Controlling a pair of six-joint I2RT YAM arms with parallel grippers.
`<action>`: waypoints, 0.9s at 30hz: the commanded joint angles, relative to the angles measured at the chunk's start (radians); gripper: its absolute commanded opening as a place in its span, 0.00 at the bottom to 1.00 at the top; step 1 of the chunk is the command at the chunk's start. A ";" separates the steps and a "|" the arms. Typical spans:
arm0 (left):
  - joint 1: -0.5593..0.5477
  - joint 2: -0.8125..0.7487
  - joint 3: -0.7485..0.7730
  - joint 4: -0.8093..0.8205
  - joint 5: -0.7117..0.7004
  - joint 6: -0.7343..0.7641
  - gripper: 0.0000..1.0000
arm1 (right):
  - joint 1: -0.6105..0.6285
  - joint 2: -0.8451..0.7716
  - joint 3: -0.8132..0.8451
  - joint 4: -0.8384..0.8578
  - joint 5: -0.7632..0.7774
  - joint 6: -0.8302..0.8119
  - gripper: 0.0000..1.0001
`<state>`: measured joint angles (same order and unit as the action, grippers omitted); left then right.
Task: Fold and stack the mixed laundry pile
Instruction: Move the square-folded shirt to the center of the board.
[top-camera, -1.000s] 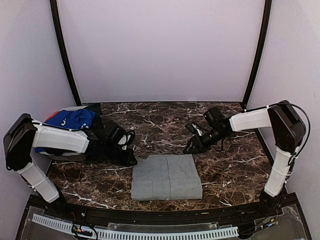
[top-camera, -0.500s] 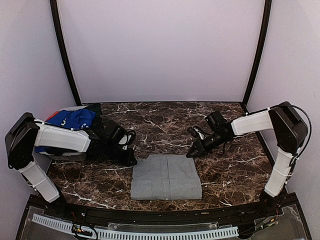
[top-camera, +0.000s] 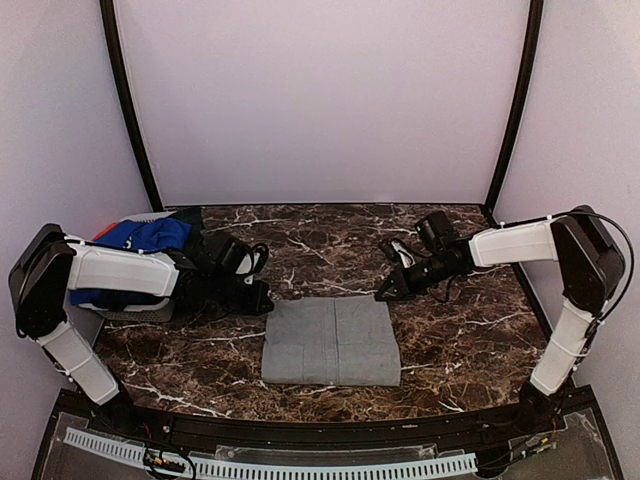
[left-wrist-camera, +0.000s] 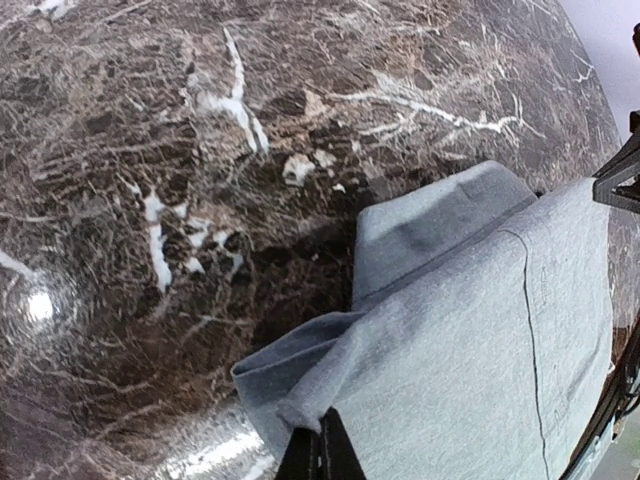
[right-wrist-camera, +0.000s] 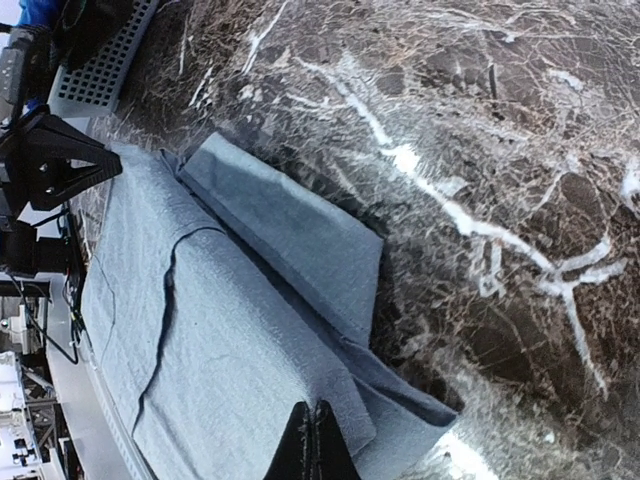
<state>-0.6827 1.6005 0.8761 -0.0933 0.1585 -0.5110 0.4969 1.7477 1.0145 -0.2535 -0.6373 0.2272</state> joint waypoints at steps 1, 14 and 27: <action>0.056 0.057 0.009 0.031 -0.100 0.028 0.00 | -0.017 0.102 0.033 0.085 0.142 0.030 0.00; 0.109 0.283 0.229 0.051 -0.135 0.071 0.03 | -0.038 0.207 0.172 0.087 0.400 0.064 0.00; 0.117 -0.034 0.231 0.022 -0.094 0.198 0.92 | -0.058 -0.124 0.235 -0.045 0.359 0.044 0.92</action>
<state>-0.5545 1.7935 1.1603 -0.0715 0.0360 -0.3771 0.4358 1.8076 1.2652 -0.3016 -0.2413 0.2710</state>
